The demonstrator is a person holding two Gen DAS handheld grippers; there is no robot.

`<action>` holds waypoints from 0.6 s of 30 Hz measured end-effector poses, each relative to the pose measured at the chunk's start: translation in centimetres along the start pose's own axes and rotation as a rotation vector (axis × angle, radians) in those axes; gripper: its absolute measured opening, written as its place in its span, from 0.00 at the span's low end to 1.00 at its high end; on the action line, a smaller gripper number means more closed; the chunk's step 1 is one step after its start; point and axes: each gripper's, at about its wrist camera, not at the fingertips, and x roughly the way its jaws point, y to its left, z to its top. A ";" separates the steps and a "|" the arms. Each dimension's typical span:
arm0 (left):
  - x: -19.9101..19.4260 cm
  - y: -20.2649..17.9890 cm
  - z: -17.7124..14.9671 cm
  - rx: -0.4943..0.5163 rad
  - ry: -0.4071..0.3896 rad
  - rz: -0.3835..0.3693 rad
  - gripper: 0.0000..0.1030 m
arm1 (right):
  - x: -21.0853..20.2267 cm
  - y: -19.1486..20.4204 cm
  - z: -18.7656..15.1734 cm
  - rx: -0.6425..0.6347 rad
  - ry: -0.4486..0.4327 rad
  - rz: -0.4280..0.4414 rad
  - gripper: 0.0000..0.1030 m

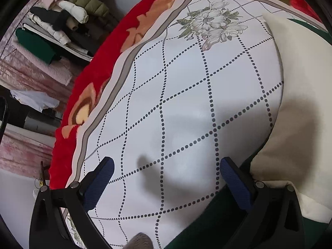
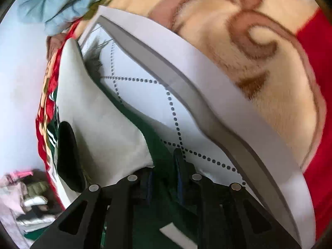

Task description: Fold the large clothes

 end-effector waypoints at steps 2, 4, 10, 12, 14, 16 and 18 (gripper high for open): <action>-0.3 0.2 0.0 0.001 0.000 -0.001 1.00 | -0.2 2.5 -0.1 -0.104 0.021 -0.105 0.22; -1.1 0.9 -0.2 -0.008 0.001 -0.025 1.00 | -1.2 4.8 -1.2 -0.202 0.040 -0.248 0.34; -7.7 2.7 -4.3 0.046 -0.051 -0.168 1.00 | -3.8 12.3 -9.0 -0.405 0.123 -0.250 0.47; -9.6 2.1 -7.3 0.112 -0.027 -0.220 1.00 | -2.5 14.6 -14.4 -0.478 0.250 -0.229 0.55; -10.9 0.9 -10.8 0.187 0.008 -0.261 1.00 | -0.6 15.1 -20.9 -0.500 0.388 -0.201 0.61; -11.3 -0.8 -14.5 0.266 0.045 -0.278 1.00 | 1.1 12.3 -26.3 -0.511 0.504 -0.192 0.62; -10.8 -1.9 -17.2 0.315 0.080 -0.274 1.00 | 2.9 10.0 -31.4 -0.544 0.556 -0.245 0.62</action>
